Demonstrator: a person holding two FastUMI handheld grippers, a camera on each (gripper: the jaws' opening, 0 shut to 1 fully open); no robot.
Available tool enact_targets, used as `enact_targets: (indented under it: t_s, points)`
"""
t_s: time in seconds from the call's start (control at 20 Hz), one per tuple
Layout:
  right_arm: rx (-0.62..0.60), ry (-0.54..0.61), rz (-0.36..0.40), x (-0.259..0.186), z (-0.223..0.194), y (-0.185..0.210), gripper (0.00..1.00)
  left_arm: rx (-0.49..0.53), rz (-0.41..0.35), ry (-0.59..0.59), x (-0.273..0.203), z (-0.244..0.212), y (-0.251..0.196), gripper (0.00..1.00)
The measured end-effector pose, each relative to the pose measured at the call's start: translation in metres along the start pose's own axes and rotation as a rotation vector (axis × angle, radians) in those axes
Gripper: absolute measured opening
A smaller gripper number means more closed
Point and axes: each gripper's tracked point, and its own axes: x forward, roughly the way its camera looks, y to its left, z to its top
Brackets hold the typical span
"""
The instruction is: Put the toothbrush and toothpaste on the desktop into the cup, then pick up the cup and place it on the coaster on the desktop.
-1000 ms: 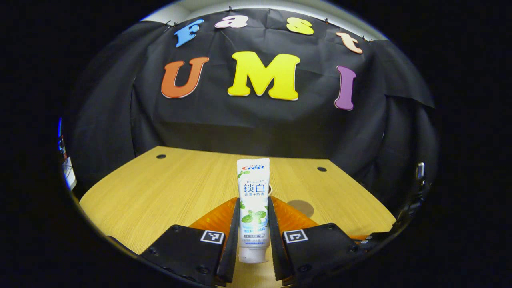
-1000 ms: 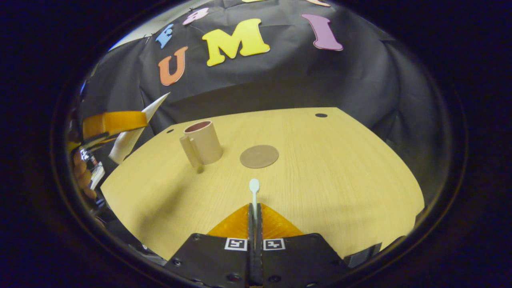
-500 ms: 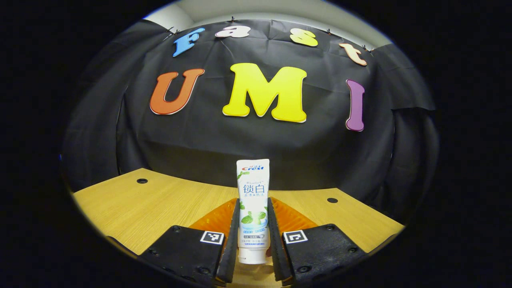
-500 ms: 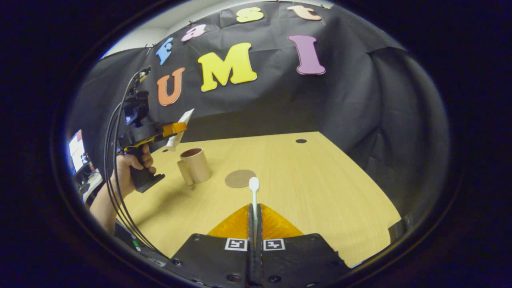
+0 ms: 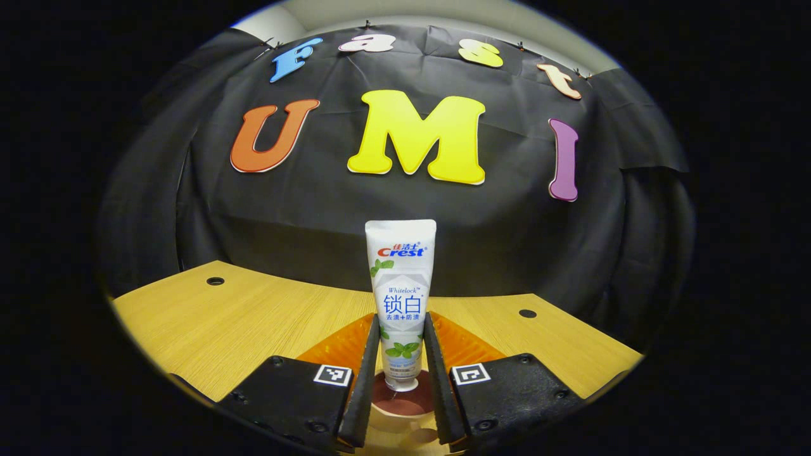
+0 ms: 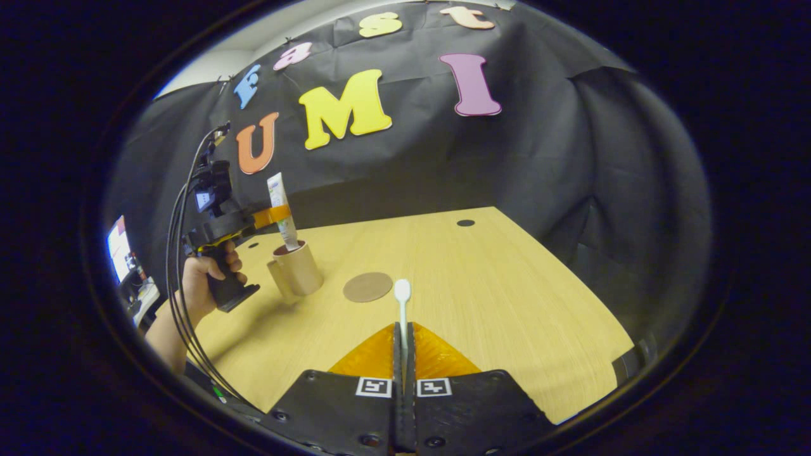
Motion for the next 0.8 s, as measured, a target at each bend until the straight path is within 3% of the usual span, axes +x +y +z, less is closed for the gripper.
enact_targets:
  t_s: [0.1, 0.15, 0.3, 0.5, 0.55, 0.8]
  points:
    - [-0.009, 0.003, 0.005, -0.001, -0.002, 0.002, 0.00, -0.006, 0.000, 0.010, -0.001, -0.003, 0.000, 0.44]
    - [-0.009, 0.004, 0.010, -0.001, -0.002, 0.003, 0.00, -0.014, 0.000, 0.012, -0.003, -0.003, 0.002, 0.51]
    - [-0.031, -0.005, 0.019, -0.001, 0.001, 0.009, 0.00, -0.033, 0.021, -0.008, -0.011, -0.003, 0.013, 0.49]
    - [-0.075, -0.035, 0.054, 0.004, 0.016, 0.026, 0.00, -0.036, 0.031, 0.030, -0.019, -0.010, 0.019, 0.76]
    - [-0.084, -0.048, 0.076, 0.006, 0.022, 0.034, 0.00, -0.043, 0.040, 0.029, -0.026, -0.008, 0.023, 0.87]
    - [-0.146, -0.184, 0.201, 0.031, 0.077, 0.098, 0.00, -0.055, 0.089, -0.018, -0.069, 0.009, 0.046, 0.97]
